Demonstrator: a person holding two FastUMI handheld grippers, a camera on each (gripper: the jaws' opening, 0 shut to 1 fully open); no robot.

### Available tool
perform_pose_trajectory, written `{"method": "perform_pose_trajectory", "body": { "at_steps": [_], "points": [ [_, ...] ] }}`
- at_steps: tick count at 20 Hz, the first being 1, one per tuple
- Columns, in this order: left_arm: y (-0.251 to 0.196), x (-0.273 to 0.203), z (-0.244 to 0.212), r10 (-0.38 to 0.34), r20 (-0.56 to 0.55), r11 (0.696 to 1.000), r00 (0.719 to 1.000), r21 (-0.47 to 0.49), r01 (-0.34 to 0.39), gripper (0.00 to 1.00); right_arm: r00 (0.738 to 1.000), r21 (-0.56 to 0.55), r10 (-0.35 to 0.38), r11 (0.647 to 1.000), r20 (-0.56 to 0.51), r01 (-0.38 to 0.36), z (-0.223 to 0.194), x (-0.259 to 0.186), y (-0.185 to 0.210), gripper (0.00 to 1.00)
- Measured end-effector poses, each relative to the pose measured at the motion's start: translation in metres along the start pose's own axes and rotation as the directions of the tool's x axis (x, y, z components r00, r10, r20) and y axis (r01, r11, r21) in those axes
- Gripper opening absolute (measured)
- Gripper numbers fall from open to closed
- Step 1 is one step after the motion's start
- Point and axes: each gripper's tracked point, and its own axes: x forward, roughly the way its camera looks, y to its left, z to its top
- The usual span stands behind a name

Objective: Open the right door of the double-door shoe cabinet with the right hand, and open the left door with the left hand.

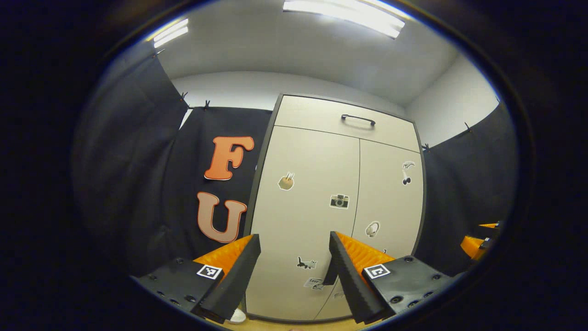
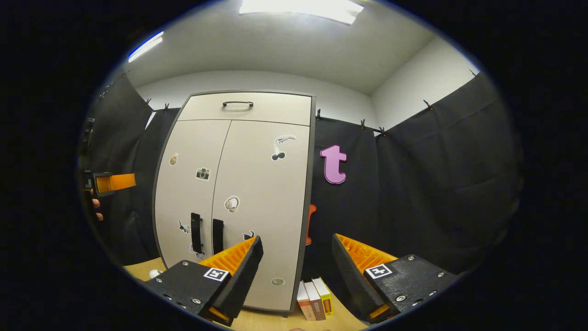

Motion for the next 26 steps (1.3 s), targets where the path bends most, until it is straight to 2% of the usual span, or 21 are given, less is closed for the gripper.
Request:
{"method": "perform_pose_trajectory", "body": {
  "at_steps": [2, 7, 16, 26],
  "points": [
    [-0.003, 0.003, -0.008, -0.018, -0.010, 1.000, 1.000, 0.015, 0.018, 0.96, 1.000, -0.010, 0.000, 1.000, -0.005, 0.000, -0.002, 0.002, 0.006, 0.92],
    [-0.004, 0.009, -0.023, -0.049, -0.059, 0.999, 0.997, -0.017, 0.048, 0.95, 1.000, -0.014, 0.008, 1.000, 0.000, -0.008, -0.002, 0.006, 0.017, 0.92],
    [0.018, -0.004, -0.014, 0.007, -0.048, 1.000, 0.999, 0.007, -0.007, 0.94, 1.000, -0.013, 0.031, 0.999, -0.001, -0.031, -0.003, 0.007, 0.025, 0.92],
    [0.016, -0.016, -0.008, 0.009, -0.037, 1.000, 0.999, 0.006, -0.009, 0.96, 0.999, -0.015, 0.035, 0.999, -0.010, -0.035, -0.004, -0.002, 0.023, 0.92]
  ]
}}
